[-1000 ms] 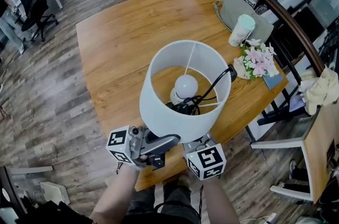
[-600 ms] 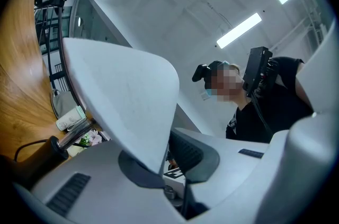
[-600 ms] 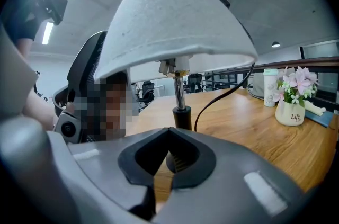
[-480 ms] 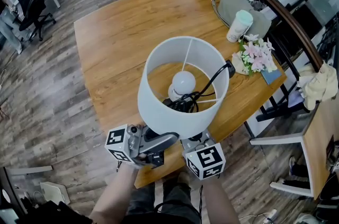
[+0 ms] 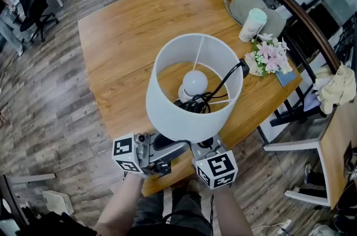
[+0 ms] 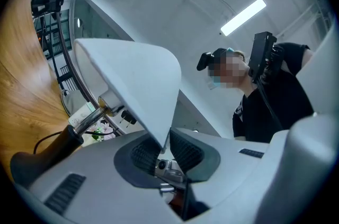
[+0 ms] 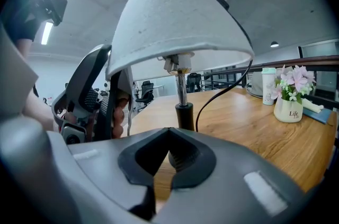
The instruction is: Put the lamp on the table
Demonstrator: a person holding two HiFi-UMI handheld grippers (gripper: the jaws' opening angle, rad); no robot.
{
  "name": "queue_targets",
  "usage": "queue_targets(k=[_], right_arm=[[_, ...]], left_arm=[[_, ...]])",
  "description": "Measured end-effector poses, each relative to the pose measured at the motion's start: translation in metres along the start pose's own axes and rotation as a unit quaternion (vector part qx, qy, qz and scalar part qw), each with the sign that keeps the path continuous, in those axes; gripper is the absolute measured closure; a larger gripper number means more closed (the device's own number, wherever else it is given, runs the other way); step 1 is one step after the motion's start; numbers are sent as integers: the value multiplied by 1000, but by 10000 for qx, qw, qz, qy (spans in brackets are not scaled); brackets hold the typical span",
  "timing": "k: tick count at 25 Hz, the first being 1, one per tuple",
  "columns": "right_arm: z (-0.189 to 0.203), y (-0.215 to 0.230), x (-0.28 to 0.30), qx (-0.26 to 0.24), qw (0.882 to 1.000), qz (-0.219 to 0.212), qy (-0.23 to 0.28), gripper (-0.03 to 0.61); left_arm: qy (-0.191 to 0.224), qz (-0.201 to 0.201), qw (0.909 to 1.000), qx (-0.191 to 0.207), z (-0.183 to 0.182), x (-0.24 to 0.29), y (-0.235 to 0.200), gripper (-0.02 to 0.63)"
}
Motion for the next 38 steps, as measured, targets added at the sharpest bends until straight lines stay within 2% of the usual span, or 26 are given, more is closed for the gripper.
queue_targets(k=[4,14,22,32,38], right_arm=[[3,-2,-1,19,10000,-11,-17,571],[12,-8,-5,44,10000,-4,-66,571],[20,-11,-14,-12,10000,-56,-40,571],[20,-14,-29,-220,9994,-263,18,571],[17,-20,-39,-328,9985,-423,85,571]], left_arm=[[-289,-237,9992,106,7,-3,-1,580],[-708,-651,9952,200,27,-11,-4,585],[-832,-1085,9898,393,38,-16,-3,615],[-1051,-2063,9685,921,53,-22,8,617],[-1171,-2656,9482,1289,56,-26,17,617]])
Point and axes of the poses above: the fingertips, and each gripper's own axes: x forward along the fingers, y to its right, z out of its underside, the point moved 9 cm from there along -x, backward along the fingers, and after that the axes turned 6 degrees about -x, right-handed, at the moved point
